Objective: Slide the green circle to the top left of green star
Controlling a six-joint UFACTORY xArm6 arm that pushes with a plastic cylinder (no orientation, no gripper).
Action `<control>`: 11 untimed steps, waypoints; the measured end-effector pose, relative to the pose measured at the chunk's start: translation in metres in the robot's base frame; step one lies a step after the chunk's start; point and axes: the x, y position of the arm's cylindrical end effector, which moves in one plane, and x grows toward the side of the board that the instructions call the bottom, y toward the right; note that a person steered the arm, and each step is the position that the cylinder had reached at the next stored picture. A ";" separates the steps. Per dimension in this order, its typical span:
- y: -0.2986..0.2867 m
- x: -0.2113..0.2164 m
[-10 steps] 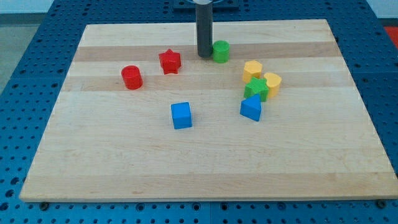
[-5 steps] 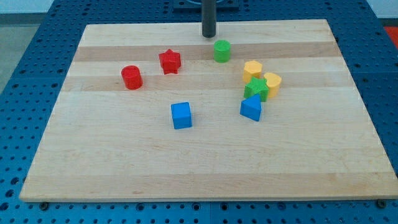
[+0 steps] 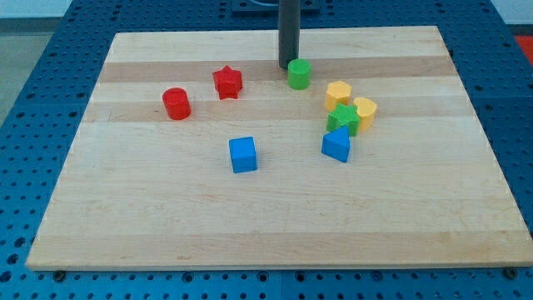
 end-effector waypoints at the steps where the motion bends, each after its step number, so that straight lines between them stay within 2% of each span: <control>1: 0.000 0.022; 5: 0.000 0.125; 6: -0.012 0.125; 7: -0.018 0.104; 11: 0.000 0.050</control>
